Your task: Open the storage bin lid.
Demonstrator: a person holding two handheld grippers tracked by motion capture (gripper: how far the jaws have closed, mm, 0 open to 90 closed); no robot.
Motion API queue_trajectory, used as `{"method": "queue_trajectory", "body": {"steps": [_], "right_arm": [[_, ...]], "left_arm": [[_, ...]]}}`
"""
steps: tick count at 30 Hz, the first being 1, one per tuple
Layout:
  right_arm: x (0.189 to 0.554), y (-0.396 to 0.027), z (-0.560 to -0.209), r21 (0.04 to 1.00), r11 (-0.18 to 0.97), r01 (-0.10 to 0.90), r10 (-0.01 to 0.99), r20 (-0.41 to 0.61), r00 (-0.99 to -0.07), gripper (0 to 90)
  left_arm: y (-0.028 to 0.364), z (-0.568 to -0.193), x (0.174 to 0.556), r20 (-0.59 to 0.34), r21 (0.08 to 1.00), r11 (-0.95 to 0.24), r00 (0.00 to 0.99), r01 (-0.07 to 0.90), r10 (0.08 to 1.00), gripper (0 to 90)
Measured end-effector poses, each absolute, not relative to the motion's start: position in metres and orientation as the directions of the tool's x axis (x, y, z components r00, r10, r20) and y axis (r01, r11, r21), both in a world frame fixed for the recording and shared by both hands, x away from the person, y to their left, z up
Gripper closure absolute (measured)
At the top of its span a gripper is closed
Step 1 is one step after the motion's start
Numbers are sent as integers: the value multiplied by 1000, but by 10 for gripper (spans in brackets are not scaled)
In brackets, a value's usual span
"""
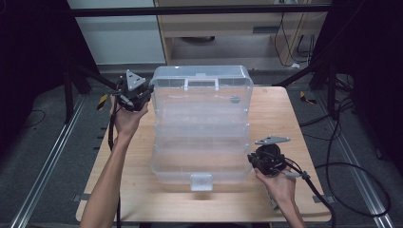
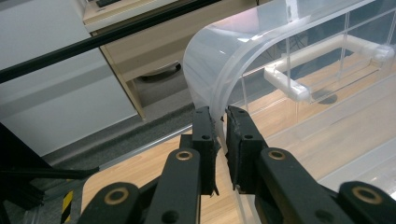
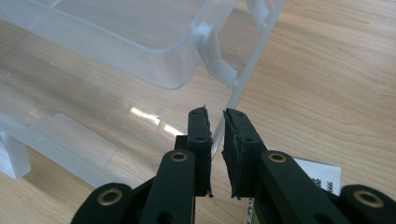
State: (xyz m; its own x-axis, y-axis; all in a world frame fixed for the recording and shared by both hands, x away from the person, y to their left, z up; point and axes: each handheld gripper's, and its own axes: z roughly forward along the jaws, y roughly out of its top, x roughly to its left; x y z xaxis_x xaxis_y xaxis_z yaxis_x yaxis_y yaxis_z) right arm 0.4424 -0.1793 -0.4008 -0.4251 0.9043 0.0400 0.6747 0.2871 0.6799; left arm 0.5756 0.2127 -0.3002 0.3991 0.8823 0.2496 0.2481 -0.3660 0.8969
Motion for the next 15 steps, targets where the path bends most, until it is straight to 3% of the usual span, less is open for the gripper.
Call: {"method": "queue_trajectory", "body": {"steps": [15], "right_arm": [[442,-179,-401,681,288,674,903,40,-427,810]], "left_arm": [[211,-306,594,236,905,-347,387,248,892,811]]}}
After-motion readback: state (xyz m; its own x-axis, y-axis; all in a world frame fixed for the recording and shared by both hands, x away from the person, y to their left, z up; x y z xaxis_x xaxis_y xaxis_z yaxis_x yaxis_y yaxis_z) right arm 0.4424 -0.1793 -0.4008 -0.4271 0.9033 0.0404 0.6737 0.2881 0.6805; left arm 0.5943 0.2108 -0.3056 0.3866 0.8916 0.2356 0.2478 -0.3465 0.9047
